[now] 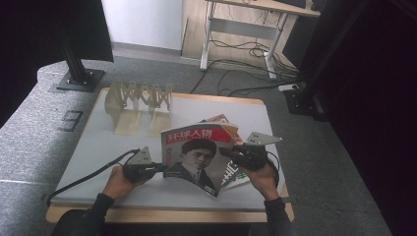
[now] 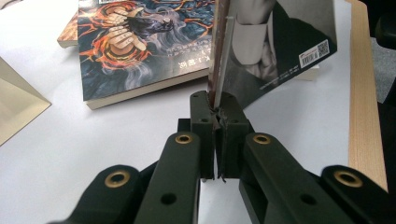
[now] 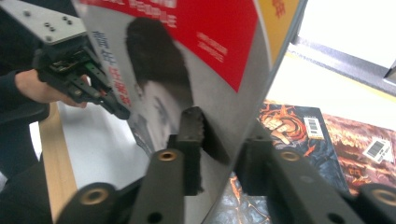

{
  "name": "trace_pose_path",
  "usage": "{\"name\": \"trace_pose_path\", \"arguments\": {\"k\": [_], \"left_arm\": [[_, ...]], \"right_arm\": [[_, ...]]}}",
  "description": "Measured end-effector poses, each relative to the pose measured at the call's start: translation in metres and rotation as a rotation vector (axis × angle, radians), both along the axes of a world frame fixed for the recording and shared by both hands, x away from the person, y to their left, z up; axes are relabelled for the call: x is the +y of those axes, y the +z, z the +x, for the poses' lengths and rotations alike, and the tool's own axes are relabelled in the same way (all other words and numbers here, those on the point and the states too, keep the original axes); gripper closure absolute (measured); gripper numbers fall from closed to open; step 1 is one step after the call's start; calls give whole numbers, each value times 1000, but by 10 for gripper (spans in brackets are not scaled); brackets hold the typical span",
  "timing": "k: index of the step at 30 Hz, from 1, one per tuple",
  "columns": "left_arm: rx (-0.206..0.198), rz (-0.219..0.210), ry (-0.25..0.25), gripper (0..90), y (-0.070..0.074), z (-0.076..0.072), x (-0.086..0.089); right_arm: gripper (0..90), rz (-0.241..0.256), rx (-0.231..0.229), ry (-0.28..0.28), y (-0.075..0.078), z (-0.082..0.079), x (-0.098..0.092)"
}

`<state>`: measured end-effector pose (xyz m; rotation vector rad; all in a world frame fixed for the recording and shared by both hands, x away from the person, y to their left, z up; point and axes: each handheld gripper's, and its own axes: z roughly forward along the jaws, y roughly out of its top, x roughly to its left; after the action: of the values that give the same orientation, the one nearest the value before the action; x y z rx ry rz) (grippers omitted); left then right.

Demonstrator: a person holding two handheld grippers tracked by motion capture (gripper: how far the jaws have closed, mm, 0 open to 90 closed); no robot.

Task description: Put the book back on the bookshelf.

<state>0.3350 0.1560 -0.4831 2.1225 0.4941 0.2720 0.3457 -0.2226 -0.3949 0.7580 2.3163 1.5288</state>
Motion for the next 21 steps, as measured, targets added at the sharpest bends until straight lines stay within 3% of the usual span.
{"name": "trace_pose_path", "arguments": {"k": [4,12,17,21], "left_arm": [[-7,3,0,861,0,-2,-1],[-12,-5,-27,762,4,-2,0],[-26,-46,-52,680,16,2,-1],[-42,-24,-53,661,29,6,-6]], "right_arm": [[820,-26,-36,17,3,-9,4],[836,-59,-76,33,6,-18,6],[834,-82,-98,43,8,-21,9],[828,-93,-104,40,9,-22,9]]}}
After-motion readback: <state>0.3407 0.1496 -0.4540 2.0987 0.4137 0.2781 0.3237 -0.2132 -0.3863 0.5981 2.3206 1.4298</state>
